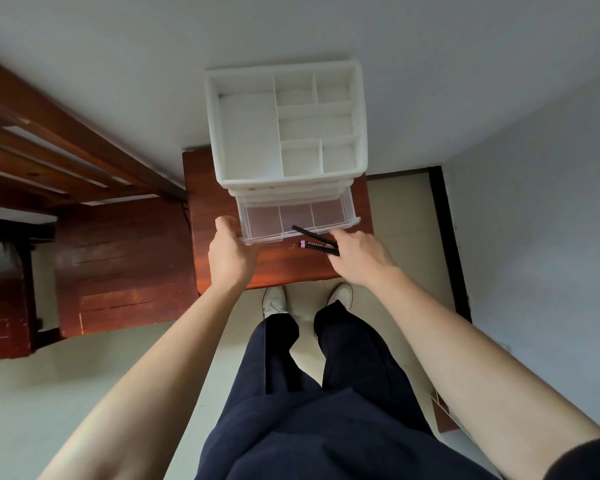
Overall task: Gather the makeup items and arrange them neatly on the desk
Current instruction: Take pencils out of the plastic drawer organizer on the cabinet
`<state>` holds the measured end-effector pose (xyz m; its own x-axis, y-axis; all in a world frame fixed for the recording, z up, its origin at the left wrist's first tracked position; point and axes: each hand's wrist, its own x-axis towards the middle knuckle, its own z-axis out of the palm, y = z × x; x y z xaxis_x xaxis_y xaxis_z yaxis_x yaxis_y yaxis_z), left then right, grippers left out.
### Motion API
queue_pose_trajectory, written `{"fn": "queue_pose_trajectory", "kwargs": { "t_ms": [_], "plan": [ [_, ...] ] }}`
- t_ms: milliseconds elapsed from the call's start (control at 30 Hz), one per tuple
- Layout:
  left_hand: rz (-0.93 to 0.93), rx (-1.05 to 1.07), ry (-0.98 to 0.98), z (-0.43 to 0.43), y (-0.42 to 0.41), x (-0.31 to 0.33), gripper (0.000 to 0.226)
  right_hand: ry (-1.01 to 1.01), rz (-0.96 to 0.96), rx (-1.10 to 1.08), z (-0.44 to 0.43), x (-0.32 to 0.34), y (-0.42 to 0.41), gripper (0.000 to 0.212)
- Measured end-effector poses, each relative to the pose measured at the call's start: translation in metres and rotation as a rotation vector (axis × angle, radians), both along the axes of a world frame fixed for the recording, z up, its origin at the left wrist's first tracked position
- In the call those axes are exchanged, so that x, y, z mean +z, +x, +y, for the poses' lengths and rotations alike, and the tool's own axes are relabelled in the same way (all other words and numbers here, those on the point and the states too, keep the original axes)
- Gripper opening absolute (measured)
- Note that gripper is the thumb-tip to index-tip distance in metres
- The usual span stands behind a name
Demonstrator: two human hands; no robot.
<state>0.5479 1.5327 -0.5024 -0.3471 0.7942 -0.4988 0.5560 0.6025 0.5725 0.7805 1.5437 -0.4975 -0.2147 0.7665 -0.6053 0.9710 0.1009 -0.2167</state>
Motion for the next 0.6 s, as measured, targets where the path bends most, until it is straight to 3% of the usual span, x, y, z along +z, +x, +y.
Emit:
{"fn": "queue_pose_trajectory", "kwargs": {
  "t_ms": [267, 400, 600],
  "plan": [
    [-0.005, 0.172, 0.035, 0.039, -0.001, -0.016, 0.067, 0.078, 0.004, 0.030, 0.038, -0.002, -0.006, 0.027],
    [-0.106, 0.265, 0.106, 0.067, 0.000, -0.013, 0.066, 0.155, 0.020, 0.051, 0.060, -0.003, -0.006, 0.045],
    [-0.064, 0.079, 0.072, 0.068, -0.005, 0.003, 0.058, 0.092, 0.040, 0.049, 0.054, 0.008, 0.003, 0.039]
  ]
}}
